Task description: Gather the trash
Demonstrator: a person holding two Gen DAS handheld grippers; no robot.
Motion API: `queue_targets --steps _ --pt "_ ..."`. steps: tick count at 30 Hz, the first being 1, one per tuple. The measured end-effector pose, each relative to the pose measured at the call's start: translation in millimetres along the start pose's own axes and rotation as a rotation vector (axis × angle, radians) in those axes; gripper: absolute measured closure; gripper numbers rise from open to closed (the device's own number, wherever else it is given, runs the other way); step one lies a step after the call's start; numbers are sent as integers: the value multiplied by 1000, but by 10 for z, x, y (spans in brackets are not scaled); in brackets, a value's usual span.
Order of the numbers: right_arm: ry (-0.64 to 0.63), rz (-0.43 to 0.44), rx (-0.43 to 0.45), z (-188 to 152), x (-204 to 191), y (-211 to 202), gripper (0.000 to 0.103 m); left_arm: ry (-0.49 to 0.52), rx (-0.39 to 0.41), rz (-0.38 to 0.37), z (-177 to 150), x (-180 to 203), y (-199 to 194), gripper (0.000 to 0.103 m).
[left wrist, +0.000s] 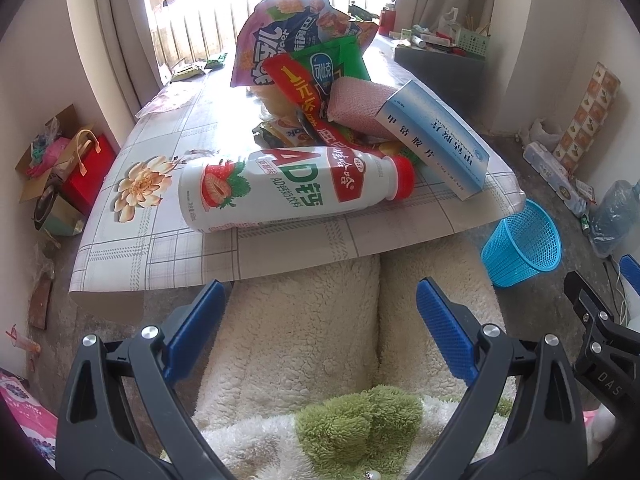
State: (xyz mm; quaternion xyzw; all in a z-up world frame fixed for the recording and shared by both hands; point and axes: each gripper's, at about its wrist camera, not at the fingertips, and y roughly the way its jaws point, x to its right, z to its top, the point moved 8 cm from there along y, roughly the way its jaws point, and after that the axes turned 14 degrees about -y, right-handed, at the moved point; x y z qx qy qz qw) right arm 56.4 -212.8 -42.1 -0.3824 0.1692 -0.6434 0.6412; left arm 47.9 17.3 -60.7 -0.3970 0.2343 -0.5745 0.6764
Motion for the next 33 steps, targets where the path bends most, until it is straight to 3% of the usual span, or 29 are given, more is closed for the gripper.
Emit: queue_targets --steps 9,16,33 --pt "11 2 9 42 35 -8 6 81 63 45 128 -110 -26 11" --pt "15 4 10 53 51 4 6 47 18 39 0 -299 49 11" --pt "44 -27 23 54 261 -44 6 67 46 15 -28 -214 -28 11"
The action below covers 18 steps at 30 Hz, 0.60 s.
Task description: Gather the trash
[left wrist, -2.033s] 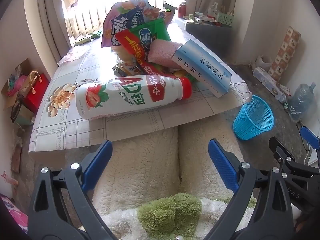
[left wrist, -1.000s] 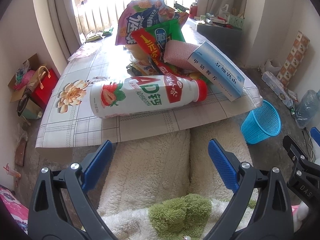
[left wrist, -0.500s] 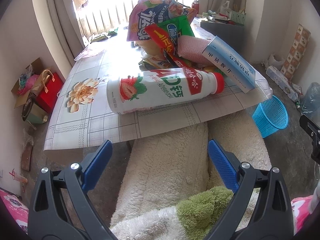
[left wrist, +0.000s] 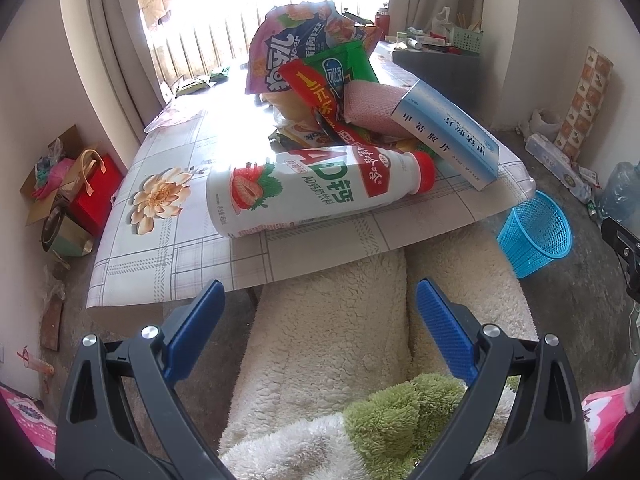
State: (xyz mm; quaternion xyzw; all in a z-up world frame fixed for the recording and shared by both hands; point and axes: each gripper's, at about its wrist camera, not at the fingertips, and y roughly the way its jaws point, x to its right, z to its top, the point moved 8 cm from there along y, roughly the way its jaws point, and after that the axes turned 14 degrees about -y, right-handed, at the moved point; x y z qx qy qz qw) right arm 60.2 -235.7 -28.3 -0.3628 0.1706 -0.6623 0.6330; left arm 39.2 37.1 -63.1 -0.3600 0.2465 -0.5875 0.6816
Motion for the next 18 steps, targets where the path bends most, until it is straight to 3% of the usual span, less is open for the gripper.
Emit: queue_targets --steps 18 --pt "-15 8 -5 -4 -56 22 6 -17 -15 8 -2 -46 42 11"
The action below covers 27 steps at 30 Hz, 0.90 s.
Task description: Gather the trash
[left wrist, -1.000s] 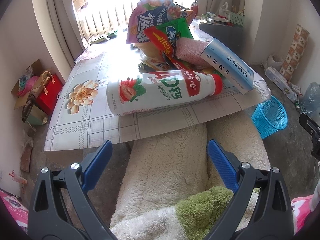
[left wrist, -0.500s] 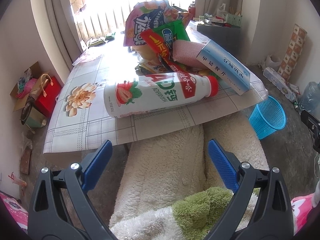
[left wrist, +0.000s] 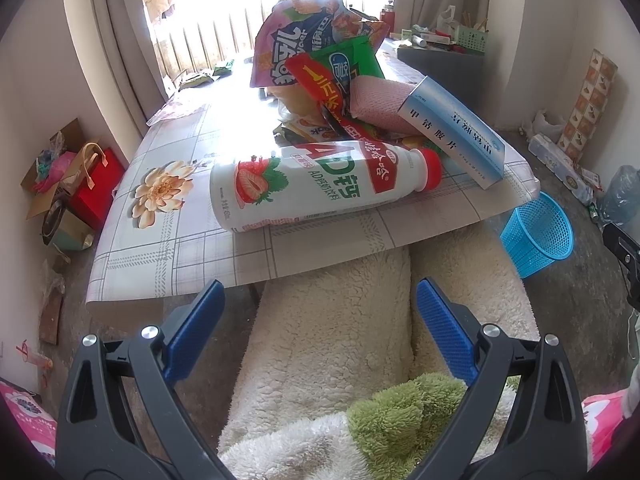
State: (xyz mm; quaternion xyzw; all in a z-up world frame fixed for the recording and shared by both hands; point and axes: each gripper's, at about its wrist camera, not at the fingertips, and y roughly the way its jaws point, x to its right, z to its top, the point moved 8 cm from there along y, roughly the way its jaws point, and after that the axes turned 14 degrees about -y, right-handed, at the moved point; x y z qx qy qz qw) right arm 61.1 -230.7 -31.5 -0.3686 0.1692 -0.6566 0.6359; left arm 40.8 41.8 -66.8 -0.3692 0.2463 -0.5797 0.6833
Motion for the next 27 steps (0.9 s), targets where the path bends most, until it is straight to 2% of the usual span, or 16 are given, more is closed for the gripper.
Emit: queue_targets --steps 17,23,27 --pt "8 11 -9 -1 -10 45 6 -7 -12 7 -1 -25 43 11" --pt "45 112 -46 78 -82 205 6 -35 8 0 169 -142 100 11" --pt "81 242 -52 240 -265 323 6 -82 74 -3 429 -368 125 11"
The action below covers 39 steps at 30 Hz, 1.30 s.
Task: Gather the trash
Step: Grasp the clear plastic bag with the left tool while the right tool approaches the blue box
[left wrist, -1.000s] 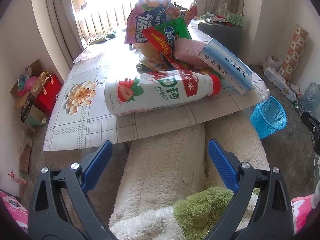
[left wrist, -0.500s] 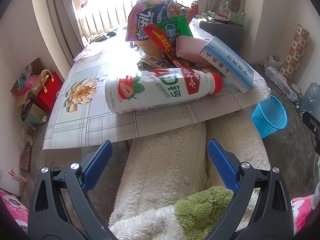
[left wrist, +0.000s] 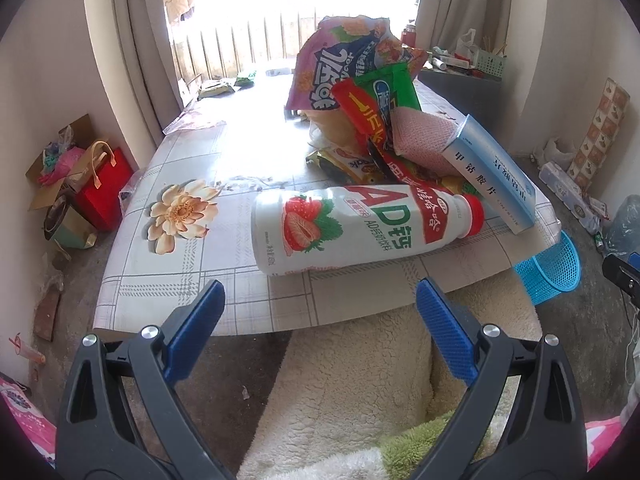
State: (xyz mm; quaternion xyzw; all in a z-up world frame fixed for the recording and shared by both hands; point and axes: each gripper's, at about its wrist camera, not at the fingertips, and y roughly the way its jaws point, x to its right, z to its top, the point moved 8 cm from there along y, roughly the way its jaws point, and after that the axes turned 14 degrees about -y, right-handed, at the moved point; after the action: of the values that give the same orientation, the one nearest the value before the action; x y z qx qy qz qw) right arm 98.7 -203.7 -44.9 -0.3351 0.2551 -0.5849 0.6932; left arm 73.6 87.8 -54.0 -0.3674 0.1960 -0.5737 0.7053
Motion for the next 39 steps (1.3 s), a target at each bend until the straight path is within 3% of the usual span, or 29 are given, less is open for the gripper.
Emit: queue_targets --steps 5,13,16,19,25,29,34,39 --pt "29 176 -9 157 -384 258 6 -108 64 -18 345 -368 122 11" --pt "-72 275 -44 269 -929 523 6 -210 153 -40 977 -895 436 11" --pt "-116 269 -46 338 -1023 586 6 -382 110 -135 1433 -1201 727 11" --pt "-118 279 -48 414 -1071 652 6 -534 19 -223 1863 -1460 1234 11" --pt "-108 271 -65 510 -1067 810 6 -777 -121 -252 2490 -1867 2228 12" --pt "-98 261 -93 493 -1055 925 6 -790 -126 -101 2671 -2014 2649 15" --pt "-107 240 -110 477 -1037 988 6 -670 -90 122 2746 -2098 2880 37" --pt "-116 177 -72 598 -874 976 6 -526 -54 181 2740 -2056 2916 56"
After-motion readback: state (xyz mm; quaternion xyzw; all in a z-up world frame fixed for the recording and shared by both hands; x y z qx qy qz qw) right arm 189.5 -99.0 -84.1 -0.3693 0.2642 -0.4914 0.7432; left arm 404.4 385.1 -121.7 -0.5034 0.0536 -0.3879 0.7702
